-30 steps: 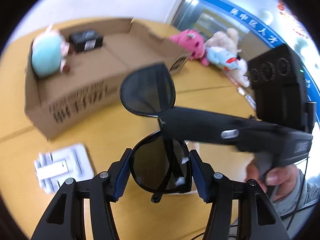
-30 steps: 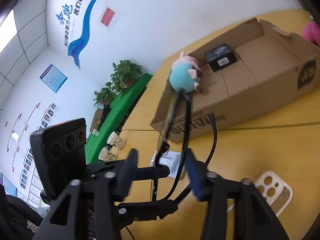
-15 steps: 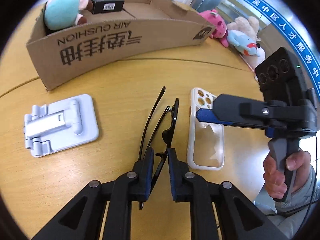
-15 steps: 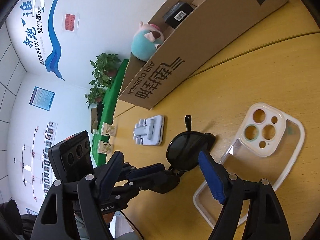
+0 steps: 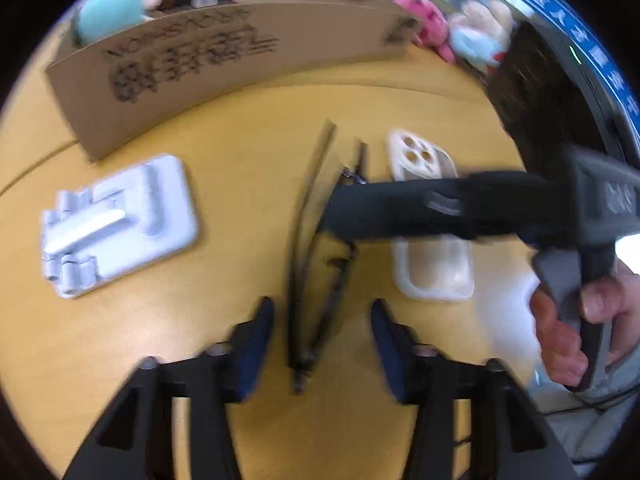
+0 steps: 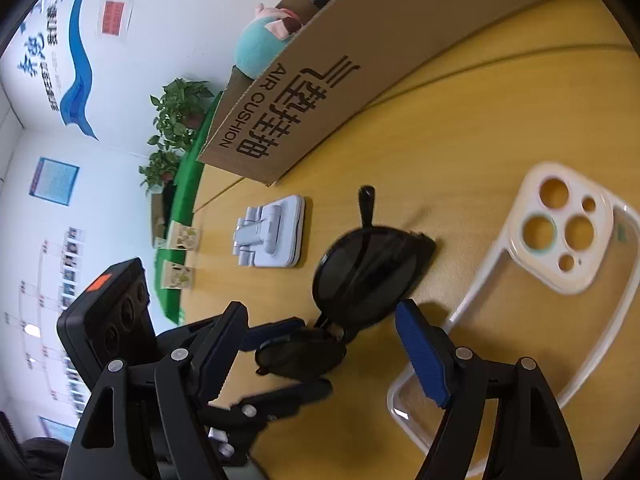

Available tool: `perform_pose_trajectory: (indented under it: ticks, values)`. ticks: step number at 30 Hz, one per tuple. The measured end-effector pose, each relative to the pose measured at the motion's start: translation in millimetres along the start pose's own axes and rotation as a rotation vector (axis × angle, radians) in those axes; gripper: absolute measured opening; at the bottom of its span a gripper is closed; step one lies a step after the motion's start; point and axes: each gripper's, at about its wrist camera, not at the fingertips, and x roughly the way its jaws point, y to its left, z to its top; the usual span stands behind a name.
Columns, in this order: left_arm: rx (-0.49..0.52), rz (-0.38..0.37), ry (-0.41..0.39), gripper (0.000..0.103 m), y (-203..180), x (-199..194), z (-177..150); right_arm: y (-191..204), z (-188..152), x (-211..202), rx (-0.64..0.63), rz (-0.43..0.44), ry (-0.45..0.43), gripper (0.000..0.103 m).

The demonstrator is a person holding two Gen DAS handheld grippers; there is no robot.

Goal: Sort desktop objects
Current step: 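Lift the folded sunglasses with both grippers and carry them over the cardboard box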

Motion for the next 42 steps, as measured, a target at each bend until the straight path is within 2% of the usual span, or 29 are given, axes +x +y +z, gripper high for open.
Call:
perform_pose_trajectory:
  ticks: [2,4,6,9,15,21,23,26,30,32,37,42]
  values:
    - [0.005,-0.002,-0.016,0.024,-5.6,2.2,-2.1,4.1,3.2,6.4,-0.009,-0.056,-0.006,0.076]
    - [0.012,0.034,-0.032,0.024,-10.8,2.6,-3.7,14.6,6.4,13.7,-0.069,-0.132,-0.032,0.074]
    - [-0.013,0.063,-0.055,0.023,-10.2,1.7,-4.3,30.4,7.3,24.5,-0.181,-0.279,-0.059,0.051]
    - [-0.026,0.108,-0.080,0.022,-11.1,-1.3,-6.9,41.4,5.5,34.5,-0.271,-0.394,-0.070,0.035]
    - [0.009,0.177,-0.122,0.022,-27.3,-5.7,-8.9,33.3,6.3,23.5,-0.258,-0.383,-0.085,0.030]
    - [0.084,0.219,-0.243,0.022,-44.6,-36.0,16.1,48.2,18.9,-20.1,-0.247,-0.349,-0.215,0.029]
    - [0.114,0.235,-0.291,0.022,-51.7,-47.0,38.3,60.5,30.8,-34.8,-0.266,-0.355,-0.259,0.029]
    - [0.129,0.232,-0.350,0.022,-56.1,-60.1,76.4,72.3,65.9,-63.0,-0.305,-0.364,-0.325,0.029]
    - [0.097,0.211,-0.403,0.022,-62.6,-63.5,163.8,87.5,129.5,-95.1,-0.378,-0.400,-0.360,0.029]
    - [0.061,0.200,-0.416,0.022,-53.8,-66.0,207.2,92.5,164.6,-105.4,-0.410,-0.412,-0.362,0.029]
    - [-0.099,0.147,-0.405,0.022,-20.4,-53.5,294.1,94.6,276.5,-108.6,-0.478,-0.438,-0.296,0.029]
    - [-0.258,0.104,-0.314,0.022,18.7,-8.0,365.9,68.0,372.1,-73.3,-0.513,-0.459,-0.163,0.029]
